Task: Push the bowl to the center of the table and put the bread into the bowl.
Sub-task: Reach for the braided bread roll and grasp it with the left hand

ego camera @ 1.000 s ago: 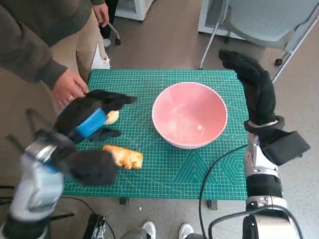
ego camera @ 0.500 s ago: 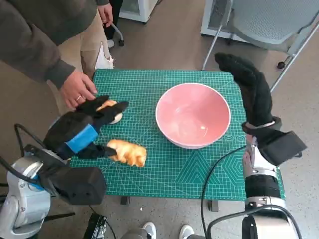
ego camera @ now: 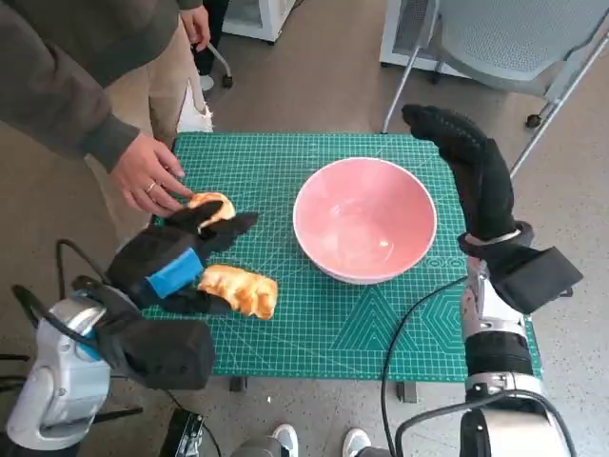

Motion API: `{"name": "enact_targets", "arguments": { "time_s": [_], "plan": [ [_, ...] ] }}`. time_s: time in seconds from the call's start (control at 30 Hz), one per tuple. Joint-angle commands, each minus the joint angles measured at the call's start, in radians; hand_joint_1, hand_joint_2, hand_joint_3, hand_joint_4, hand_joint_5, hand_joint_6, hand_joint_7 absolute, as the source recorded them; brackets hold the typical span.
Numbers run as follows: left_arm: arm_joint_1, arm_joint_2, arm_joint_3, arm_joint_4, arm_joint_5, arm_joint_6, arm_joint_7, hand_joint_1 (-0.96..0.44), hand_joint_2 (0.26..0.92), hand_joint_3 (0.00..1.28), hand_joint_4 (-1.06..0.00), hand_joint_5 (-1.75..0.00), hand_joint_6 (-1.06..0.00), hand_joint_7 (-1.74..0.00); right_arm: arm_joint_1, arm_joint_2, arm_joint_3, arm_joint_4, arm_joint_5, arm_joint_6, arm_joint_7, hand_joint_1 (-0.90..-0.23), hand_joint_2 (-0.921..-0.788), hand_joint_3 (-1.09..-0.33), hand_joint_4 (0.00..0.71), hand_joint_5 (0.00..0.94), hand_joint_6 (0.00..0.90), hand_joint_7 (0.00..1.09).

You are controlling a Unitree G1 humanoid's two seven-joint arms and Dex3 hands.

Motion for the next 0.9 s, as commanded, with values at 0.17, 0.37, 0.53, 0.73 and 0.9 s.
{"name": "enact_targets", "arguments": {
  "time_s": [0.17, 0.37, 0.53, 0.73, 0.9],
  "plan": [
    [-0.026, -0.020, -0.069, 0.030, 0.044, 0.023, -0.020, -0.75, 0.802, 0.00, -0.17, 0.00, -0.28, 0.00, 0.011, 0.006, -0.006, 0.011, 0.019, 0.008, 0.027, -0.737, -0.921, -0.818, 0.193, 0.002, -0.001, 0.52],
    [-0.031, -0.030, -0.100, 0.051, 0.056, 0.028, -0.027, -0.72, 0.794, 0.00, -0.16, 0.00, -0.28, 0.00, 0.018, 0.001, -0.006, 0.000, 0.022, 0.008, 0.031, -0.739, -0.921, -0.818, 0.193, 0.002, -0.001, 0.52],
    [-0.039, -0.037, -0.122, 0.080, 0.064, 0.026, -0.028, -0.71, 0.789, 0.00, -0.16, 0.00, -0.28, 0.00, 0.022, -0.005, -0.005, -0.007, 0.023, 0.010, 0.031, -0.742, -0.921, -0.819, 0.193, 0.001, -0.001, 0.52],
    [-0.055, -0.046, -0.152, 0.126, 0.081, 0.025, -0.027, -0.71, 0.788, 0.00, -0.16, 0.00, -0.28, 0.00, 0.027, -0.010, -0.006, -0.012, 0.021, 0.012, 0.026, -0.744, -0.921, -0.819, 0.193, 0.001, -0.001, 0.52],
    [-0.076, -0.058, -0.179, 0.171, 0.090, 0.040, -0.040, -0.70, 0.787, 0.00, -0.15, 0.00, -0.27, 0.00, 0.032, -0.013, -0.005, -0.016, 0.019, 0.010, 0.022, -0.744, -0.921, -0.820, 0.193, 0.001, -0.001, 0.52]
  ]
}}
